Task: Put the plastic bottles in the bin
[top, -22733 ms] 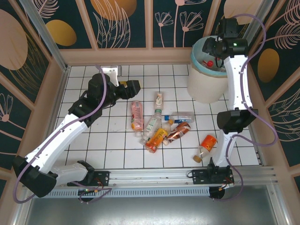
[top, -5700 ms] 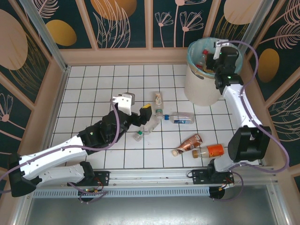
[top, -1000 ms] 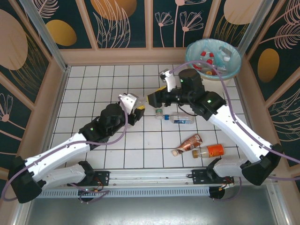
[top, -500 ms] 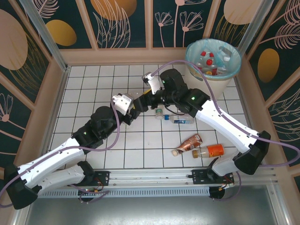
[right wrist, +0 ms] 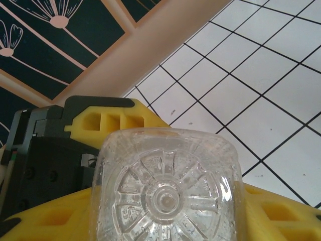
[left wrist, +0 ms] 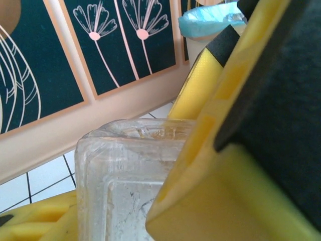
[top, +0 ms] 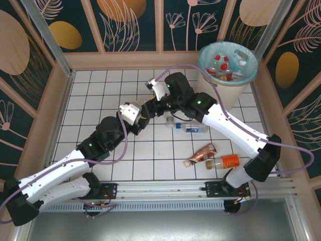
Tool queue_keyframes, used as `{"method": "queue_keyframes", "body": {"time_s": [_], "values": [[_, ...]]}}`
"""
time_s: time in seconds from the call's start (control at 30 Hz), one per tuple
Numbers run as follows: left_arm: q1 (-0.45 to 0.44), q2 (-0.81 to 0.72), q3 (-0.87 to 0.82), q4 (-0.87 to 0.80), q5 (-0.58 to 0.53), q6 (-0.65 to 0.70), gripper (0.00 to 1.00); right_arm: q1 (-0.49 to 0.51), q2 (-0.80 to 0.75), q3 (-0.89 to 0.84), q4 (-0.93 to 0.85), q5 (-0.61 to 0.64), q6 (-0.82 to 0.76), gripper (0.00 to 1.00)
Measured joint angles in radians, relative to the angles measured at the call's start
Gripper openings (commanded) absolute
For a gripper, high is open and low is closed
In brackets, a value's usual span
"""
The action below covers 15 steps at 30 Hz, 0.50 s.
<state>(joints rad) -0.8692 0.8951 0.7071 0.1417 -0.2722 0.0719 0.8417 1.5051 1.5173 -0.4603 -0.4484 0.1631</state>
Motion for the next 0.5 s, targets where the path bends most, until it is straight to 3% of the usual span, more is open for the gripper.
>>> {"method": "queue_keyframes", "body": {"time_s": [0.5], "values": [[0.0, -0.016, -0.004, 0.087, -0.017, 0.025, 0.96, -0.097, -0.058, 0.056, -0.019, 0.096, 0.0, 0.38]]}}
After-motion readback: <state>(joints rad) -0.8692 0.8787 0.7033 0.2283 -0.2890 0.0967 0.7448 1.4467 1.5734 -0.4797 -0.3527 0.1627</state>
